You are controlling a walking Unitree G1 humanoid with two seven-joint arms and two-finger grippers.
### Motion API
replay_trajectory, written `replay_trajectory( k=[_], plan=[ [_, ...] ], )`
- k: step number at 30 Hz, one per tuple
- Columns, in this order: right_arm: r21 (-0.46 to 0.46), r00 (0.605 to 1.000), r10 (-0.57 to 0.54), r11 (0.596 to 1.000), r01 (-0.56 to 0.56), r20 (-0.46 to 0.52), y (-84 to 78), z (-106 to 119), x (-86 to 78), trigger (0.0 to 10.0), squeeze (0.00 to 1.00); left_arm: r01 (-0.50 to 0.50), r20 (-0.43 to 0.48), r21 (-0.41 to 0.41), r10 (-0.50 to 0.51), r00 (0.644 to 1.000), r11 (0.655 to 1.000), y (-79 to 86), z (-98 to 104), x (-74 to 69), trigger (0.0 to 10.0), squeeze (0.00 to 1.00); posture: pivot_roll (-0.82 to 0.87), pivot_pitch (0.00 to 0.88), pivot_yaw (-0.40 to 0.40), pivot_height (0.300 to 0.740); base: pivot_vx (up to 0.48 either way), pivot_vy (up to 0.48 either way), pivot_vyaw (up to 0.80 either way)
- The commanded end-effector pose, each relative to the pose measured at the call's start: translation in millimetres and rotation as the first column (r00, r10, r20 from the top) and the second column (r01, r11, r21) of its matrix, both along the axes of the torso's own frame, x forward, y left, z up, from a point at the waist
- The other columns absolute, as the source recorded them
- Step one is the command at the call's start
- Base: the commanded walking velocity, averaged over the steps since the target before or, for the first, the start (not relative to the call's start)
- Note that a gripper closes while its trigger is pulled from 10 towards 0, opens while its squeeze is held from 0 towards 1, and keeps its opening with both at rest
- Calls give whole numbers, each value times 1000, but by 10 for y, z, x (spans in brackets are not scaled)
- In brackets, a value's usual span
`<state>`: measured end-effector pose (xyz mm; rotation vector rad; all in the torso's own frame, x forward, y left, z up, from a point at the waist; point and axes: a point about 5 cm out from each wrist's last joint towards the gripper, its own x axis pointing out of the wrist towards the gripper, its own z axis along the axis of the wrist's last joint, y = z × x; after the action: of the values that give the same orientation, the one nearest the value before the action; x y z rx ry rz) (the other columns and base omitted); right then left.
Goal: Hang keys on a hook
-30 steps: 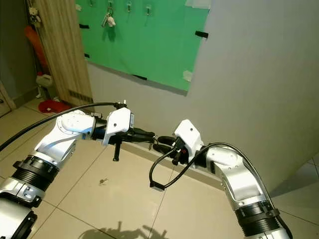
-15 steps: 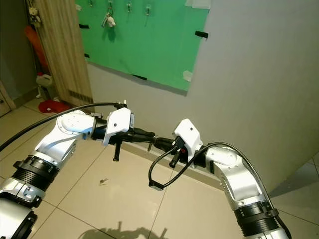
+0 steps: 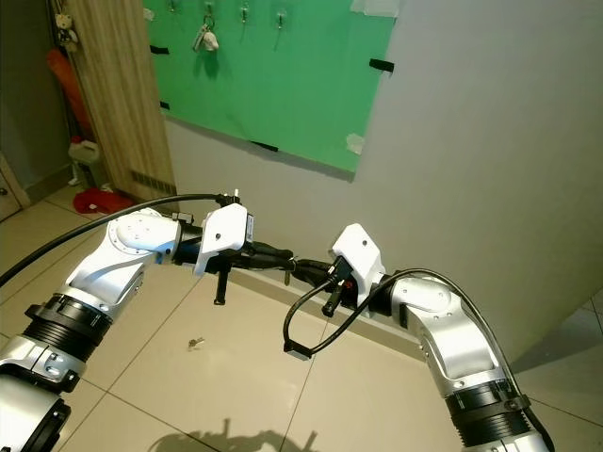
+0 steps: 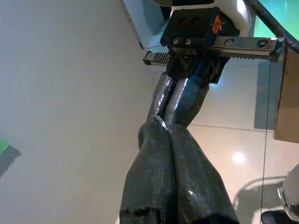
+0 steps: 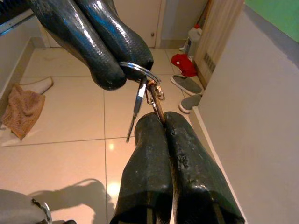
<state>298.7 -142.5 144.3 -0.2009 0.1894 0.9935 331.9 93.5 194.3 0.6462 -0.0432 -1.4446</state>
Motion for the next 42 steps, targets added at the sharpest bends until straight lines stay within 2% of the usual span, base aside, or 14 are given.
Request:
replay_trajectory(
  k=[1,5,6,14,15,16,24,28,34,42],
  plan=[
    [-19,1000,-16,1000,16,-7,-57,-9,2,0,0,0,0,7,0,1000,1000,-14,-22,-5,10000,0,-75,0,-64,740,0,0,0],
    [-78,999,-46,996,47,17,-66,-39,35,0,0,-1,1,7,1,1000,1000,-19,-20,1,10000,0,-79,0,-62,740,0,0,0],
    [-76,1000,-13,997,13,-6,-62,-53,1,10000,1000,-1,1,7,1,1000,1000,-19,-19,1,10000,0,-79,0,-62,740,0,0,0],
    [-51,998,-53,997,54,25,-80,15,46,10000,1000,-4,2,2,4,1000,1000,-15,-3,11,10000,0,-81,0,-61,740,0,0,0],
    [-72,1000,-3,997,2,-15,-81,-12,2,10000,247,-7,3,2,7,1000,1000,-9,2,17,10000,0,-81,0,-60,740,0,0,0],
    [-74,1000,7,997,-9,-24,-86,-18,-13,10000,0,-8,3,1,8,1000,1000,-7,4,19,10000,0,-81,0,-60,740,0,0,0],
    [-90,998,44,995,-48,-49,-182,-41,-98,10000,0,-16,3,1,16,1000,1000,3,5,27,10000,0,-83,0,-57,740,0,0,0],
    [-79,1000,7,997,-9,-22,-208,-4,-53,10000,0,-16,2,1,16,1000,1000,7,5,31,10000,0,-88,0,-51,740,0,0,0],
    [-11,999,-26,1000,26,-39,-132,39,-12,10000,0,-9,1,2,9,1000,1000,-14,4,32,10000,0,-88,0,-50,740,0,0,0],
    [5,999,-19,1000,19,-42,-45,23,13,10000,0,-13,7,3,13,1000,1000,-6,10,40,10000,0,-80,0,-54,740,0,0,0]
  ],
)
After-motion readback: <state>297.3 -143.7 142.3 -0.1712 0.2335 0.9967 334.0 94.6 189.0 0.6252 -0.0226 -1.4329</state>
